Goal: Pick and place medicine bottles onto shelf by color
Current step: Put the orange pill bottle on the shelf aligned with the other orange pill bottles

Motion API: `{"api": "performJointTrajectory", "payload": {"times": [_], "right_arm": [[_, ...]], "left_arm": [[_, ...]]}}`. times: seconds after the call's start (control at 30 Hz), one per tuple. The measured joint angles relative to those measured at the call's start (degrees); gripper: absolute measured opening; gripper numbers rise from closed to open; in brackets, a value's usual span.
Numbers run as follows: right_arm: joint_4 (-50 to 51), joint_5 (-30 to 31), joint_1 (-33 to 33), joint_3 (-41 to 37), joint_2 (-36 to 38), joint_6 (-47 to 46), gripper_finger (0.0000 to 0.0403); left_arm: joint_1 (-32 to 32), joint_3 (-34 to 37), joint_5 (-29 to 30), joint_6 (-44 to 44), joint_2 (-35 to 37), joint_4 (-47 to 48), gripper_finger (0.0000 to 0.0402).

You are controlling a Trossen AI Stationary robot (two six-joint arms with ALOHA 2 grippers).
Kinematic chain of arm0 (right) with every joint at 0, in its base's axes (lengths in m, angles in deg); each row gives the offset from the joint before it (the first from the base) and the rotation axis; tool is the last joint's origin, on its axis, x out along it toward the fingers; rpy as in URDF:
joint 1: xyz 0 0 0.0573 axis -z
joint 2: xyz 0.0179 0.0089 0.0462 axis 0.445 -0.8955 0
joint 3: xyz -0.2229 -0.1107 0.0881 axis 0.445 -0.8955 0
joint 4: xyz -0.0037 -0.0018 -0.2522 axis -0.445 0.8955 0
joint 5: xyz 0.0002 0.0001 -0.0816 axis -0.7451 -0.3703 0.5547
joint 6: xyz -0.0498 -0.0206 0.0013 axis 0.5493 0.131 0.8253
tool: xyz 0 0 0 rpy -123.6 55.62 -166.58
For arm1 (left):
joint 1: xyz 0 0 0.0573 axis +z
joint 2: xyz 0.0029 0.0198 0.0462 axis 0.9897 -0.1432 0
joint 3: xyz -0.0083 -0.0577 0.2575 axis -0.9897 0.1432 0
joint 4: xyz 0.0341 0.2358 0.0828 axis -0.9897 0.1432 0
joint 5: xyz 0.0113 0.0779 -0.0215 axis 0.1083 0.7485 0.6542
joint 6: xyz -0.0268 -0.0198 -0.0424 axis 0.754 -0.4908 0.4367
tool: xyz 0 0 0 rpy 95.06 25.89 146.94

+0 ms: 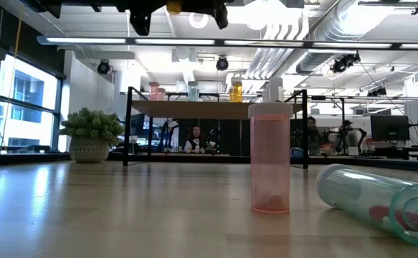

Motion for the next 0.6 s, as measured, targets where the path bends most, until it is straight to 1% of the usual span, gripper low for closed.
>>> {"api": "performJointTrajectory", "payload": {"times": [0.1, 0.27, 0.5, 0.6], "right_arm": [[0.0, 0.0, 0.07, 0.0, 0.0, 0.02, 0.0081], [-0.03, 0.31, 0.45, 0.0, 0.0, -0.85, 0.0087], [0.19, 0.89, 0.5, 0.0, 0.0, -0.94, 0.0138], [2.02, 1.01, 0.74, 0.0, 0.38, -0.89, 0.0154]], "left_arm": [[0.0, 0.0, -0.06, 0.0, 0.0, 0.03, 0.0089], [0.0, 0.0, -0.1, -0.35, 0.0, 0.04, 0.0091], [0.0, 0.0, 0.07, -0.44, 0.0, 0.09, 0.009], [0.0, -0.01, 0.43, -0.45, -0.07, 0.47, 0.0089]]}}
